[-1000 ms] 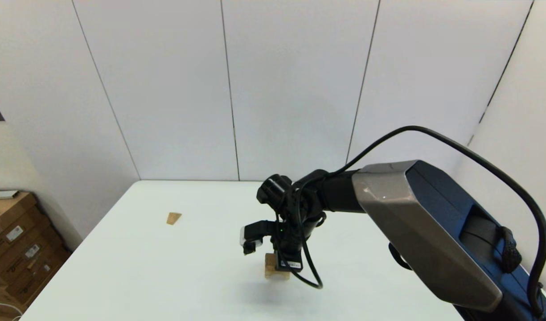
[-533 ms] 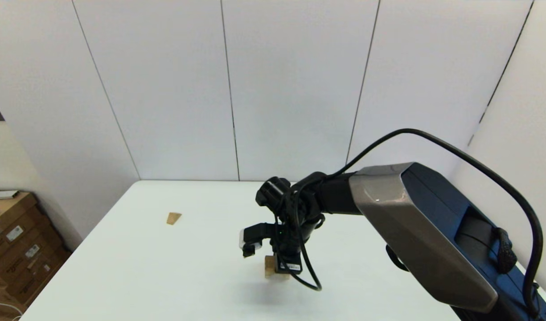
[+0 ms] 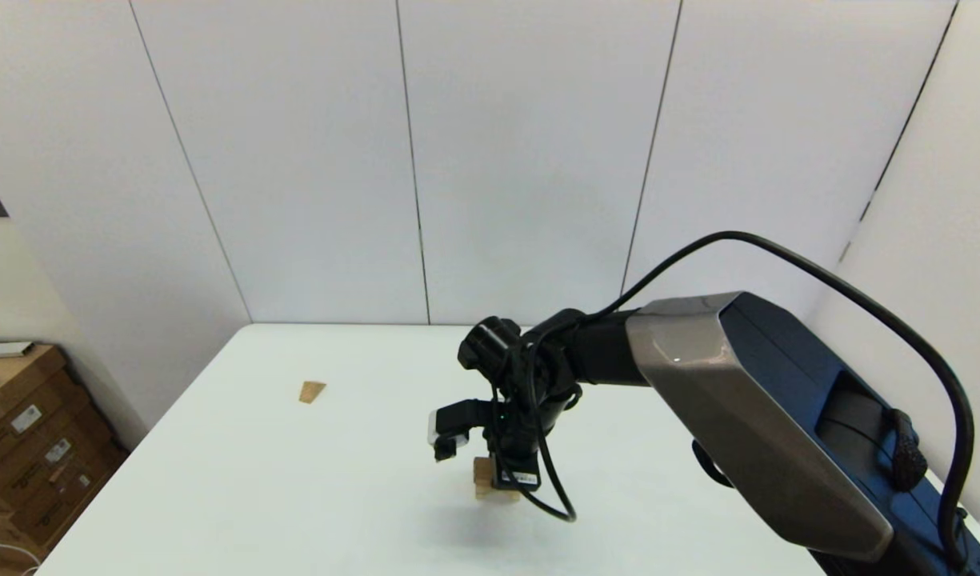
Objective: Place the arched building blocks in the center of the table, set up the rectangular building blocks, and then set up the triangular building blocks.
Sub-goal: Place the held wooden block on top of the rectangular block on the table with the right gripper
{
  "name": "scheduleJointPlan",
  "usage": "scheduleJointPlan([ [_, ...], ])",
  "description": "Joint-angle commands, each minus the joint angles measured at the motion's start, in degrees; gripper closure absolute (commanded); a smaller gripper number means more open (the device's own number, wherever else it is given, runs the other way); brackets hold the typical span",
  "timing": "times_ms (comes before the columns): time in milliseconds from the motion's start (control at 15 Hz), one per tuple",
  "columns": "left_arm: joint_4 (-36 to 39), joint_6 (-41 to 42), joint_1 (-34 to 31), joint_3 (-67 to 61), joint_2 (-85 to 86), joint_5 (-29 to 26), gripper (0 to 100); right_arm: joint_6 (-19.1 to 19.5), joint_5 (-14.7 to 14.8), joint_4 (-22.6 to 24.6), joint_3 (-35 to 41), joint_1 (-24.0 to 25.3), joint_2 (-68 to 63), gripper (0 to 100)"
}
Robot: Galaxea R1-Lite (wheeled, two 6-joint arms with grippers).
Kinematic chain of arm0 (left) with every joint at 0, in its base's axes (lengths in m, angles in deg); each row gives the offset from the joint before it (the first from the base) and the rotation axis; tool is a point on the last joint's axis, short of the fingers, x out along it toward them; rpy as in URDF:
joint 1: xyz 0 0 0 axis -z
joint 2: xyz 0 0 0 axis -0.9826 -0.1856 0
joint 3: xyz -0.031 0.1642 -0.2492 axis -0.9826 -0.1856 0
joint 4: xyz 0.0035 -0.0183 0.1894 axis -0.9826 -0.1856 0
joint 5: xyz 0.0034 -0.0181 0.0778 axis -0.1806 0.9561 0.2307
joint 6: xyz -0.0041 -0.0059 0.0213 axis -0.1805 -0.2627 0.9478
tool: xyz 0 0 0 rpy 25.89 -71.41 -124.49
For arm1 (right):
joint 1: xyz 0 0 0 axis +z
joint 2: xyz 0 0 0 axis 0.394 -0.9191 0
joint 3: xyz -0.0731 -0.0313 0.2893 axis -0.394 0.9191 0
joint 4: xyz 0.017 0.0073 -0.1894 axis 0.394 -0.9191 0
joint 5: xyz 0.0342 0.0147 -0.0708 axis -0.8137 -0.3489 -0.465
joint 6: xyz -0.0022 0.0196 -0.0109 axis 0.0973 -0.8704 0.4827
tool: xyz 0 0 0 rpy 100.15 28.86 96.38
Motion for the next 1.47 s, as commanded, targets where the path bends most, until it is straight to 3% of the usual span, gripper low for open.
scheduleJointPlan([
  [67, 0.01, -0.01, 0.00, 0.00, -0.09, 0.01, 0, 0.24, -0.04, -0.24, 0.01, 0.02, -0.15, 100],
  [1467, 0.01, -0.01, 0.00, 0.00, -0.09, 0.01, 0, 1.03, 0.13, -0.51, 0.01, -0.07, -0.33, 100],
])
